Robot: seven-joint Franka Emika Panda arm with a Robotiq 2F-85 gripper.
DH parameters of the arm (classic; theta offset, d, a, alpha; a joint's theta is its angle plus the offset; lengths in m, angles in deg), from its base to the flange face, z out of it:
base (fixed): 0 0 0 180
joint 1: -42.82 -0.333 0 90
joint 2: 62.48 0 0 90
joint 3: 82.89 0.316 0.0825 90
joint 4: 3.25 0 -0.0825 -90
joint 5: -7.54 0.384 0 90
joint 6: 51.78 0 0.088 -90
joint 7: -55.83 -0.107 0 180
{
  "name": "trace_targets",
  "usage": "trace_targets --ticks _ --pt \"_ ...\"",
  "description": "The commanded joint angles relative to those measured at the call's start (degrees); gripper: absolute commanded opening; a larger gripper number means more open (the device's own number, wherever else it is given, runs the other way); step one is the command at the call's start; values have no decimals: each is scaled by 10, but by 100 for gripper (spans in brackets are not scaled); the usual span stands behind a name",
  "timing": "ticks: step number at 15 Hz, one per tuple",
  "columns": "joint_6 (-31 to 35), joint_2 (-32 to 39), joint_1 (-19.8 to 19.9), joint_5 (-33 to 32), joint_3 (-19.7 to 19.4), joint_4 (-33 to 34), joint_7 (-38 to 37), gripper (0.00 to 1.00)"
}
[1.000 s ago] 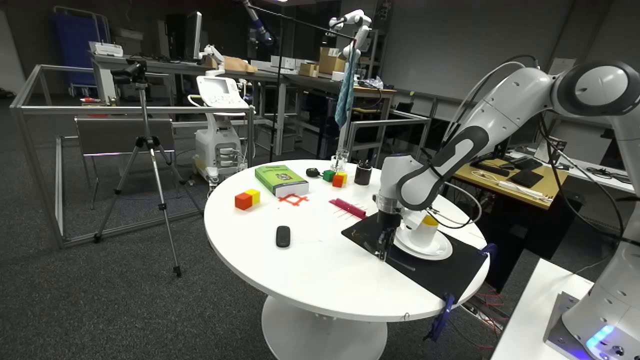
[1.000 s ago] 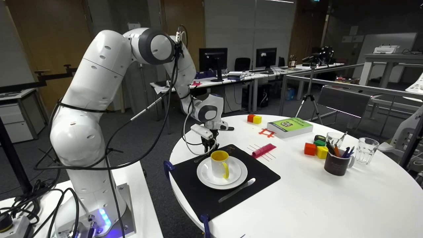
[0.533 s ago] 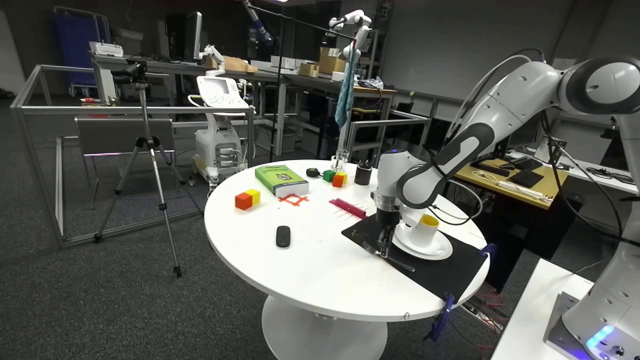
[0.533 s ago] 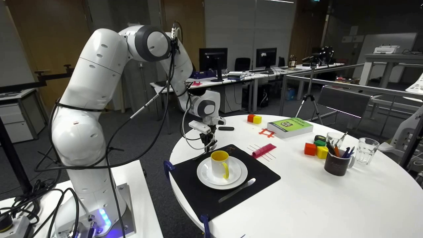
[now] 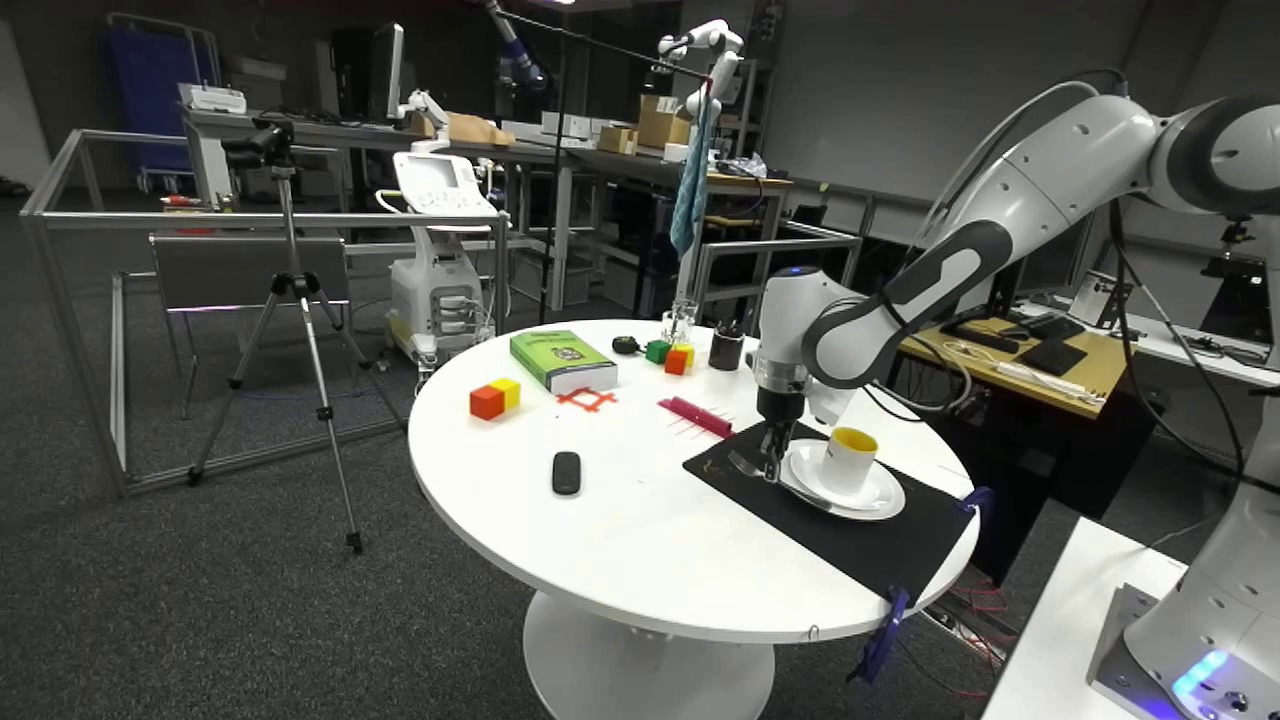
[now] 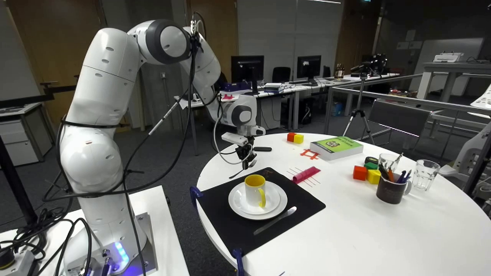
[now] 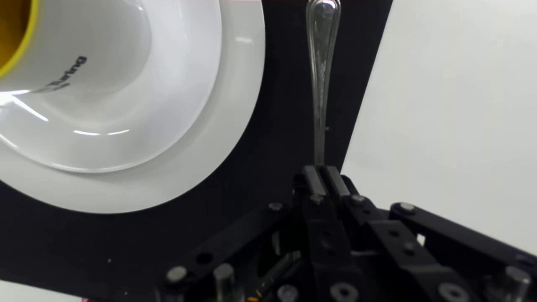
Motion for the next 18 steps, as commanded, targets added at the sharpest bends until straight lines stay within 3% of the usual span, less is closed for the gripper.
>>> trace_targets --ticks 1,7,12,18 --pt "-1 -65 -5 -24 -7 -35 -25 1" --pt "51 -164 -6 -98 -20 -112 -94 1" --pt "110 -260 6 -195 -35 -198 -217 1" --pt "101 -349 57 -334 -12 -264 -365 1"
